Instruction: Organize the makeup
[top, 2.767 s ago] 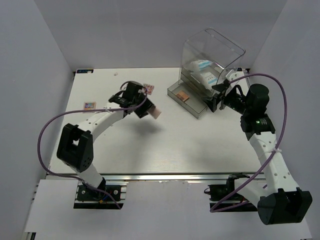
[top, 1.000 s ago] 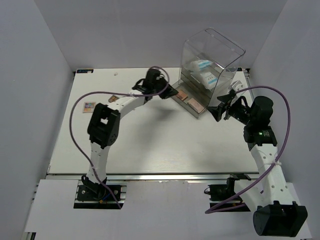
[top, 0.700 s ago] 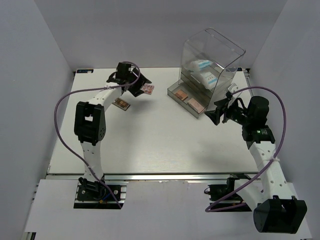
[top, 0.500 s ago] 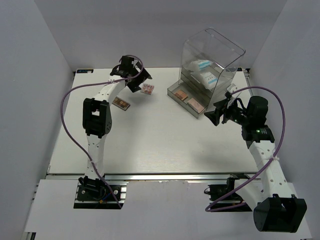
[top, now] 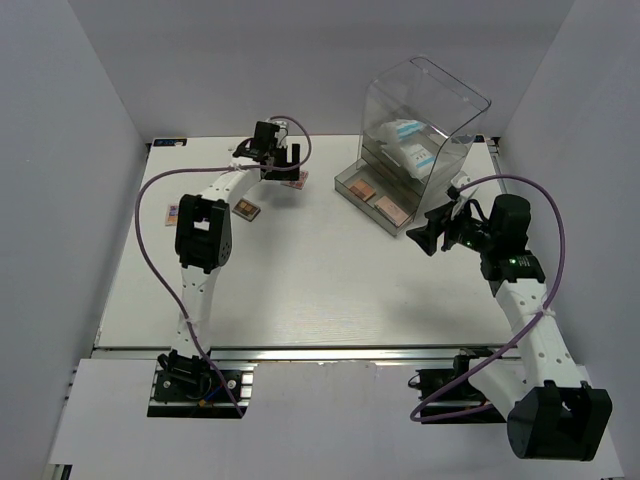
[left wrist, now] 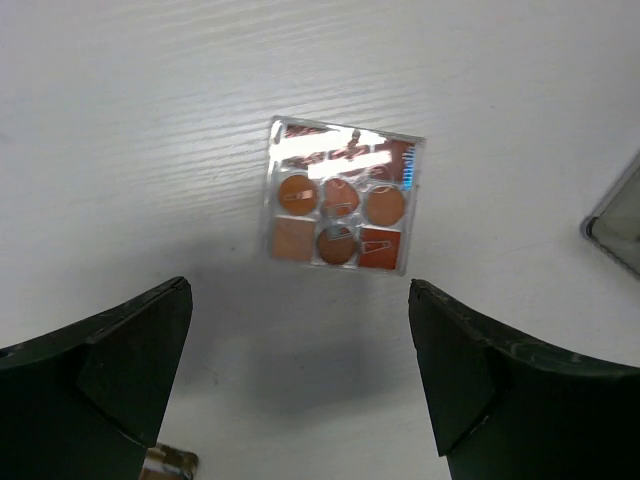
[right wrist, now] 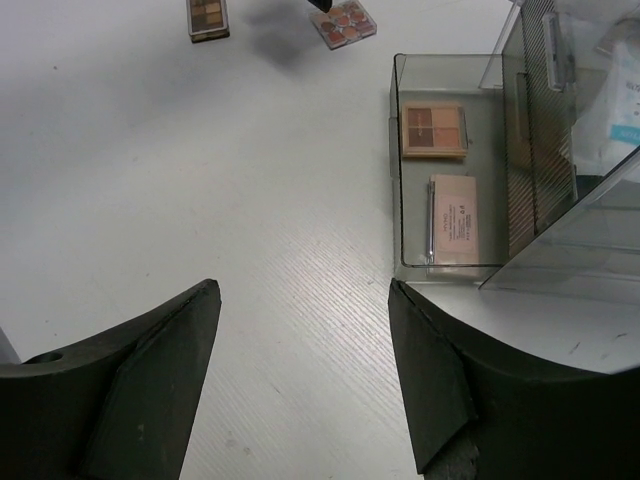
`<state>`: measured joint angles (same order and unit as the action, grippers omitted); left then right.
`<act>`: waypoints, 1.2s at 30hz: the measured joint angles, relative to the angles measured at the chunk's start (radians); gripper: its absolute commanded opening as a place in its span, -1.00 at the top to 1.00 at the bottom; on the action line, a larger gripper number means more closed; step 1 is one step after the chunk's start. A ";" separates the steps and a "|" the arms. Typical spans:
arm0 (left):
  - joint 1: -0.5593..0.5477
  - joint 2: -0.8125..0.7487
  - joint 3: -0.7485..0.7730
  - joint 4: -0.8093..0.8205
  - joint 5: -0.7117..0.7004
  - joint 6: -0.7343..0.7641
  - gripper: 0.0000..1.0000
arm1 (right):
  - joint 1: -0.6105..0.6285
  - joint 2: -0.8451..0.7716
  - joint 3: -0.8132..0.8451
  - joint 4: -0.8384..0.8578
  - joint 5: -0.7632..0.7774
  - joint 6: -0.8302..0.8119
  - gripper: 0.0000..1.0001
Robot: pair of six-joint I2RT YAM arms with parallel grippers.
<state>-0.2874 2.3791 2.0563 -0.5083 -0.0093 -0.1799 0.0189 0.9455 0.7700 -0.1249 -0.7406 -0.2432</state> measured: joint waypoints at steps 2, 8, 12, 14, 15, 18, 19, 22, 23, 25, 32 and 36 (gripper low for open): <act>-0.014 0.006 -0.011 0.033 0.018 0.076 -0.96 | 0.000 0.014 0.000 0.000 -0.001 0.000 -0.46; -0.055 0.037 0.010 0.111 0.042 0.211 -0.96 | 0.000 0.045 0.000 0.000 -0.003 0.001 -0.47; -0.069 0.103 0.093 0.120 0.042 0.258 -0.97 | 0.000 0.055 0.000 0.001 -0.003 0.001 -0.47; -0.068 0.121 0.103 0.121 0.041 0.273 -0.96 | 0.000 0.061 0.000 0.002 -0.003 0.001 -0.47; -0.068 0.128 0.102 0.118 0.037 0.278 -0.96 | 0.000 0.065 0.000 0.004 -0.003 0.001 -0.47; -0.068 0.138 0.101 0.120 0.020 0.289 -0.96 | 0.000 0.075 0.000 0.013 -0.003 0.002 -0.47; -0.068 0.140 0.101 0.121 0.010 0.290 -0.97 | 0.000 0.078 0.000 0.016 -0.003 0.003 -0.47; -0.064 0.143 0.100 0.127 -0.015 0.293 -0.96 | 0.000 0.084 0.000 0.024 -0.003 0.006 -0.47; -0.064 0.143 0.099 0.129 -0.023 0.292 -0.96 | 0.000 0.085 0.000 0.024 -0.003 0.007 -0.47; -0.063 0.144 0.097 0.131 -0.037 0.292 -0.96 | 0.000 0.087 0.000 0.025 -0.003 0.009 -0.47; -0.063 0.160 0.097 0.134 -0.056 0.284 -0.96 | 0.000 0.090 0.000 0.031 -0.003 0.016 -0.47; -0.063 0.161 0.097 0.135 -0.056 0.264 -0.95 | 0.000 0.090 0.000 0.031 -0.003 0.019 -0.47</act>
<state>-0.3500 2.5404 2.1532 -0.3729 -0.0654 0.0845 0.0189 1.0355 0.7704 -0.0944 -0.7437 -0.2241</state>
